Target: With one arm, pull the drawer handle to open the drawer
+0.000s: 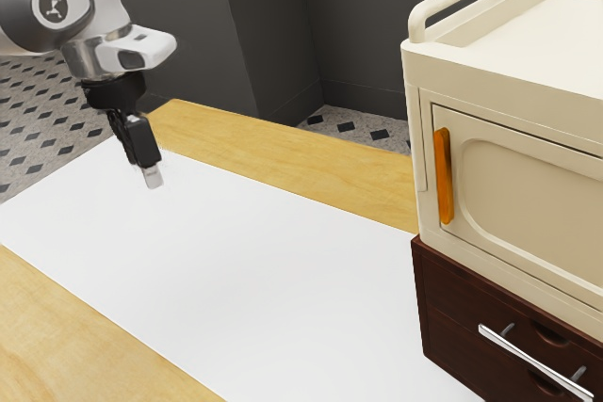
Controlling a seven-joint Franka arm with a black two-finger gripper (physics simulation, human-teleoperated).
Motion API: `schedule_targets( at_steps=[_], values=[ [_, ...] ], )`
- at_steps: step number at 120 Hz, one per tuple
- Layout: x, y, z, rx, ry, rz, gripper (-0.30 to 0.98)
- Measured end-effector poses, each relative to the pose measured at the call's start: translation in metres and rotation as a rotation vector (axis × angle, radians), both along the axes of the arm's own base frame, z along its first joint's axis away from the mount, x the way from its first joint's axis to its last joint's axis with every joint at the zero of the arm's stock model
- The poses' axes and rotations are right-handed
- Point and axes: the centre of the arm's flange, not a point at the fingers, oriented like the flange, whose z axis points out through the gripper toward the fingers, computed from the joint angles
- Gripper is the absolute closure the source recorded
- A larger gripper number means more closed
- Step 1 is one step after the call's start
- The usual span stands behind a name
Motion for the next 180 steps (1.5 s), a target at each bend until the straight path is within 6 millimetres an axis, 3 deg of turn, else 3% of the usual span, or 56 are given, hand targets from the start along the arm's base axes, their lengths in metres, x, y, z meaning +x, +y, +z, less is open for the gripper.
schedule_targets(
  at_steps=[16, 23, 26, 29, 34, 37, 52, 75, 100, 112, 121, 134, 144, 163, 180],
  values=[
    [-0.009, 0.043, 0.007, 0.007, -0.059, -0.004, 0.00],
    [-0.024, 0.054, 0.024, 0.018, -0.102, -0.013, 0.00],
    [-0.034, 0.051, 0.035, 0.024, -0.122, -0.031, 0.00],
    [-0.040, 0.030, 0.044, 0.028, -0.137, -0.083, 0.00],
    [-0.046, -0.049, 0.051, 0.014, -0.150, -0.267, 0.00],
    [-0.053, -0.084, 0.050, 0.004, -0.150, -0.354, 0.00],
    [-0.090, -0.192, 0.052, 0.009, -0.151, -0.640, 0.00],
    [-0.128, -0.314, 0.052, 0.069, -0.141, -1.000, 0.00],
    [-0.133, -0.390, 0.031, 0.024, -0.123, -1.308, 0.00],
    [-0.133, -0.411, 0.027, 0.014, -0.176, -1.416, 0.00],
    [-0.119, -0.420, 0.019, 0.011, -0.233, -1.469, 0.00],
    [-0.097, -0.444, -0.012, 0.032, -0.306, -1.558, 0.00],
    [-0.087, -0.452, -0.039, 0.063, -0.366, -1.586, 0.00],
    [-0.078, -0.457, -0.033, 0.117, -0.510, -1.610, 0.01],
    [-0.068, -0.461, -0.037, 0.114, -0.562, -1.617, 0.16]
  ],
)
